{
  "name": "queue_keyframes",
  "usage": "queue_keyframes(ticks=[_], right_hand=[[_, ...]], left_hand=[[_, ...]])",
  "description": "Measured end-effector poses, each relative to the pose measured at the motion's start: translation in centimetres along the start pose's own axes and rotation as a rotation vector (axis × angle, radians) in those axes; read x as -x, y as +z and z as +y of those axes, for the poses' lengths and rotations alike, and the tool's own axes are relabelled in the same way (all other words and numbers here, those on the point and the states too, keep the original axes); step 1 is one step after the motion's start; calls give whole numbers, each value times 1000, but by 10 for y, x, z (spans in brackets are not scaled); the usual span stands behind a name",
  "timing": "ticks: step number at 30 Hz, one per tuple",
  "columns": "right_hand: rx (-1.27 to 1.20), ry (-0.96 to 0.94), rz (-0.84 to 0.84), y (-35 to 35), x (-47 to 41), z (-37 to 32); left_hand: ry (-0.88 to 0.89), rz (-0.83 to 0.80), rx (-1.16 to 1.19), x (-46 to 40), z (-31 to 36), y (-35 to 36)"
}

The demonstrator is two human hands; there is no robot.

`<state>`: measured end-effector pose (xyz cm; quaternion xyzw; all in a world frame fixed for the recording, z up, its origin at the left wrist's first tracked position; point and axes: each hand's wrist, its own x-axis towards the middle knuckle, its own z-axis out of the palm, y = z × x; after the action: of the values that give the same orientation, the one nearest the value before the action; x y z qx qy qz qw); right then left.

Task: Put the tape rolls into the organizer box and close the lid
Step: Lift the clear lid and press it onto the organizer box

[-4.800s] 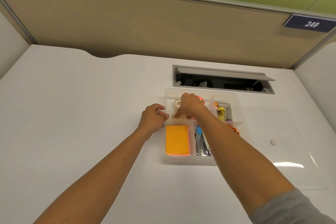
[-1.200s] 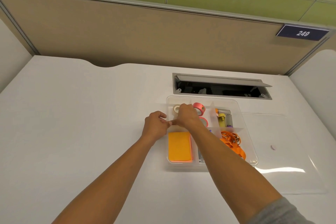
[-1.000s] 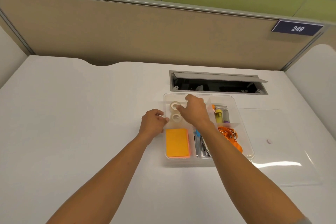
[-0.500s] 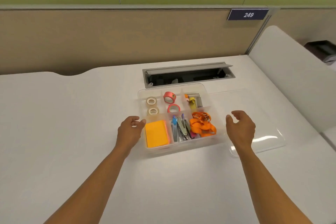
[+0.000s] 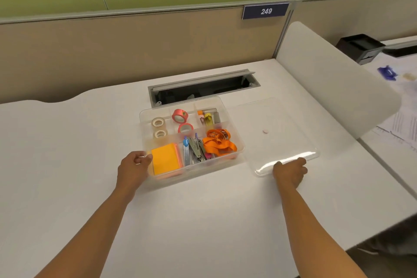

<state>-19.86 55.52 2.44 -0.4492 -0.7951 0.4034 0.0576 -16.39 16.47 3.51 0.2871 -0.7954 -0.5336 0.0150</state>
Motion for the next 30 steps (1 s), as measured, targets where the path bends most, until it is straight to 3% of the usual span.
queue_keyframes(ticks=[5, 10, 14, 18, 21, 25, 30], right_hand=[[15, 21, -15, -12, -15, -3], [-153, 190, -54, -18, -30, 1], [-536, 273, -136, -23, -30, -2], [-990, 301, -387, -25, -34, -8], [-1009, 156, -450, -25, -35, -19], [-916, -89, -322, -29, -30, -42], [-525, -671, -63, -25, -18, -80]], left_hand=[[-18, 18, -5, 0, 2, 3], [-48, 37, -2, 1, 5, 4], [-61, 31, 6, 2, 6, 4], [-68, 26, 14, 2, 6, 4], [-62, 35, 0, 3, 7, 3], [-14, 127, -56, 6, 12, -2], [83, 267, -72, 9, 29, -7]])
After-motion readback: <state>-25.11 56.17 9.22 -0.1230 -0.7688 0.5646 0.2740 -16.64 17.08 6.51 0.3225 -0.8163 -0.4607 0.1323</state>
